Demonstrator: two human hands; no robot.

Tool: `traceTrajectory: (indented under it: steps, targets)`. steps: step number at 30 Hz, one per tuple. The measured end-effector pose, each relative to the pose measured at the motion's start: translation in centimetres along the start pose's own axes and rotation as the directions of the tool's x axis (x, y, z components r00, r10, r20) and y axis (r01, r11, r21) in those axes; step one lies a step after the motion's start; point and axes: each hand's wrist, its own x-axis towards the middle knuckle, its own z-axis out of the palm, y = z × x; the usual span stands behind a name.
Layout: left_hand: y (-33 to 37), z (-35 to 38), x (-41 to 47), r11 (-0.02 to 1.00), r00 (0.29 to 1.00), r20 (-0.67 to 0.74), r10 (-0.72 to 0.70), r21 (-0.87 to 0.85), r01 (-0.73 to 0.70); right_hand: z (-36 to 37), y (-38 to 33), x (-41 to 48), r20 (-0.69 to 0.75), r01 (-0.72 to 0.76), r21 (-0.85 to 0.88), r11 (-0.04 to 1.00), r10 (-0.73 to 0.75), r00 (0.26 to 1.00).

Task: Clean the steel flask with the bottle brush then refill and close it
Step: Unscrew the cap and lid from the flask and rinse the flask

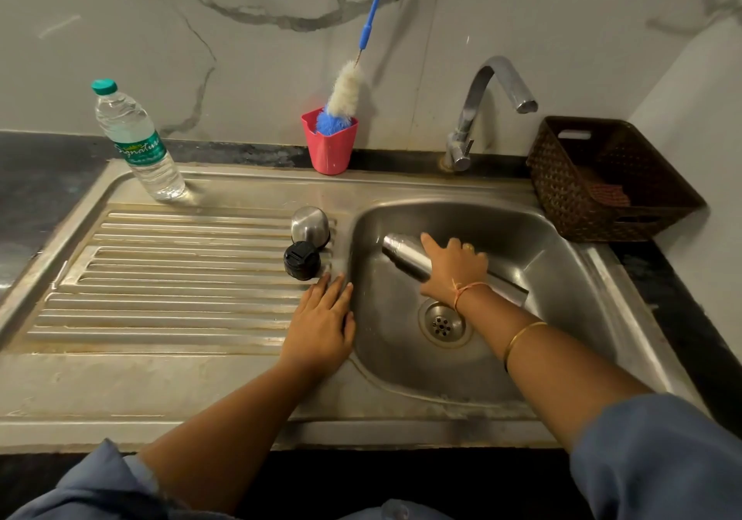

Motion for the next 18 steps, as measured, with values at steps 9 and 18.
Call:
traceTrajectory:
  steps: [9, 18]
  targets:
    - [0.0, 0.0, -0.1, 1.000, 1.000, -0.022, 0.011, -0.011, -0.012, 3.7, -0.7, -1.3, 0.167, 0.150, -0.360, 0.921, -0.095, 0.981]
    - [0.0, 0.1, 0.0, 1.000, 1.000, 0.014, -0.013, -0.012, 0.013, -1.0, -0.1, 0.6, -0.157, 0.041, -0.106, 0.993, -0.057, 0.986]
